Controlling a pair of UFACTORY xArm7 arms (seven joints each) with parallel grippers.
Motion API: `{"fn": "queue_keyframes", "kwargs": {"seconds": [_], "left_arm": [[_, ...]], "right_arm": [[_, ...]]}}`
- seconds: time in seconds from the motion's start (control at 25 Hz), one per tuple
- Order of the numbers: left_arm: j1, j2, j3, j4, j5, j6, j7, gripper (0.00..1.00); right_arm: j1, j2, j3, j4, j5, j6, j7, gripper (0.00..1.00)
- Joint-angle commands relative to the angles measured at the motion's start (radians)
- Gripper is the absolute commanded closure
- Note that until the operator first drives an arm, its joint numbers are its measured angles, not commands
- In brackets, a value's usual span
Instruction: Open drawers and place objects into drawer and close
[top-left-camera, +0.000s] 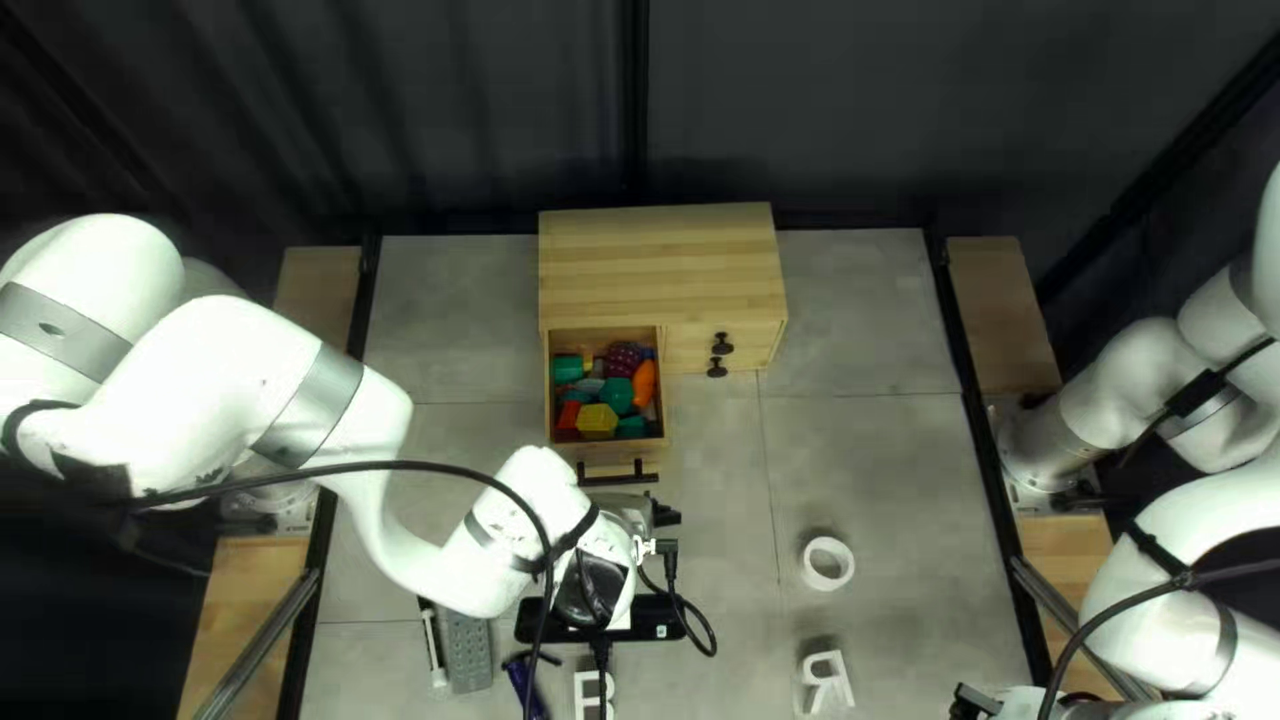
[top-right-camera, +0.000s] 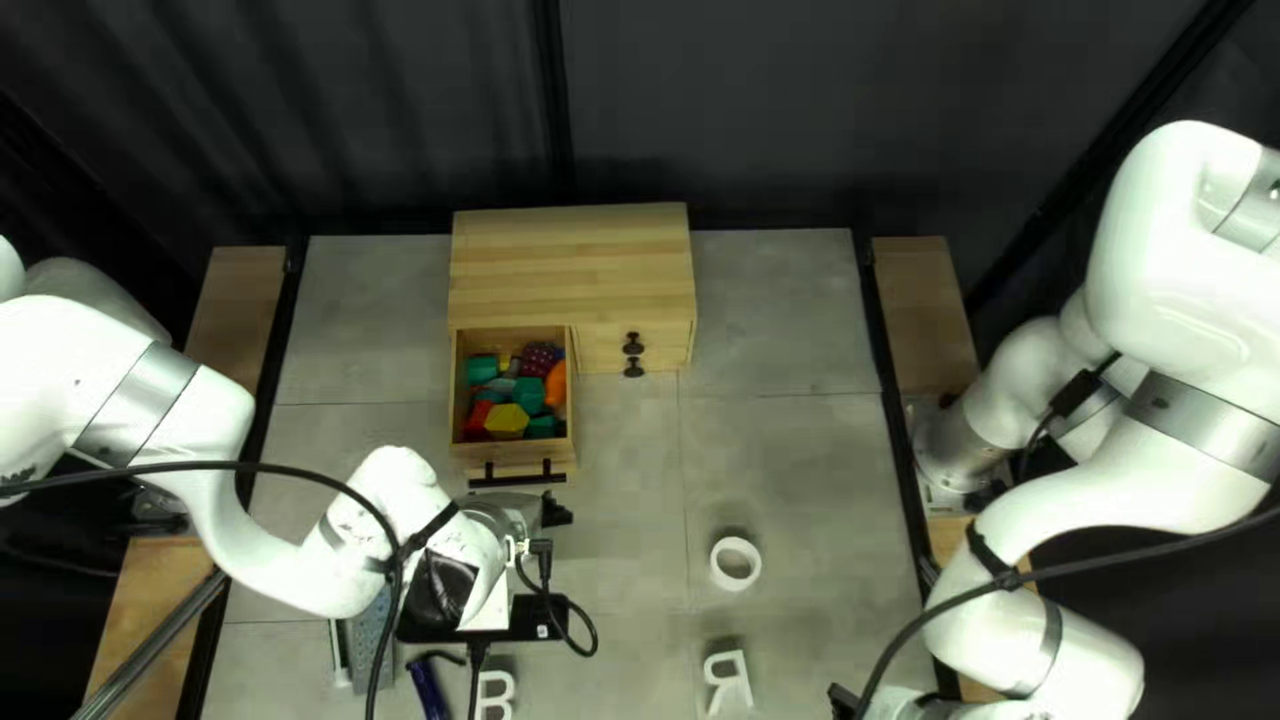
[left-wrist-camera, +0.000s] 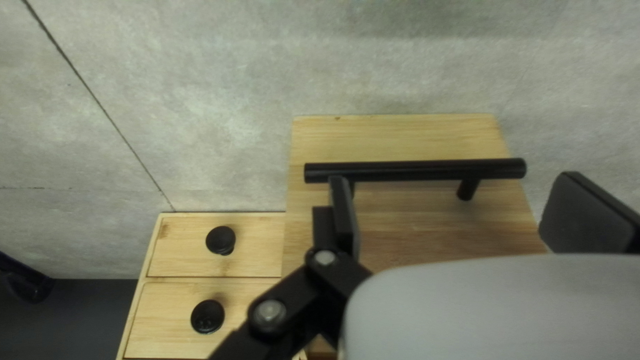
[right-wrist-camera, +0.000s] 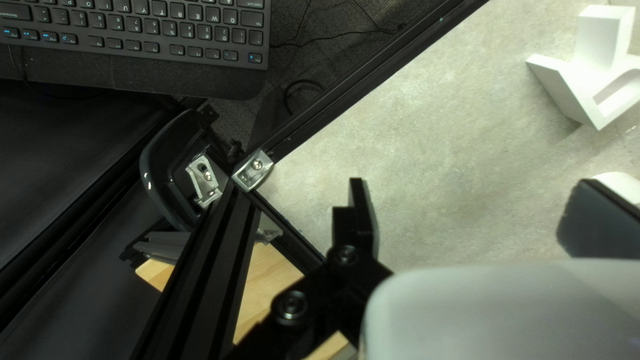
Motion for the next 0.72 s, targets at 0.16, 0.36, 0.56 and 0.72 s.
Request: {"fn": "queue_keyframes", "kwargs": {"seconds": [0.16, 0.36, 0.56, 0.72], "left_arm": [[0.005, -0.024, 0.008, -0.022, 0.013, -0.007, -0.004, 0.0], [0.015, -0.033, 0.014, -0.039, 0.011, -0.028, 0.003, 0.0], [0.019, -0.033, 0.016, -0.047, 0.01, -0.038, 0.006, 0.0], [0.018, -0.024, 0.015, -0.036, 0.01, -0.029, 0.013, 0.0]], "right_arm": [[0.0, 0.0, 0.0, 0.0, 0.0, 0.0, 0.0, 0.0], [0.0, 0.0, 0.0, 0.0, 0.0, 0.0, 0.0, 0.0], [0.0, 0.0, 0.0, 0.0, 0.0, 0.0, 0.0, 0.0], [0.0, 0.0, 0.0, 0.0, 0.0, 0.0, 0.0, 0.0]]}}
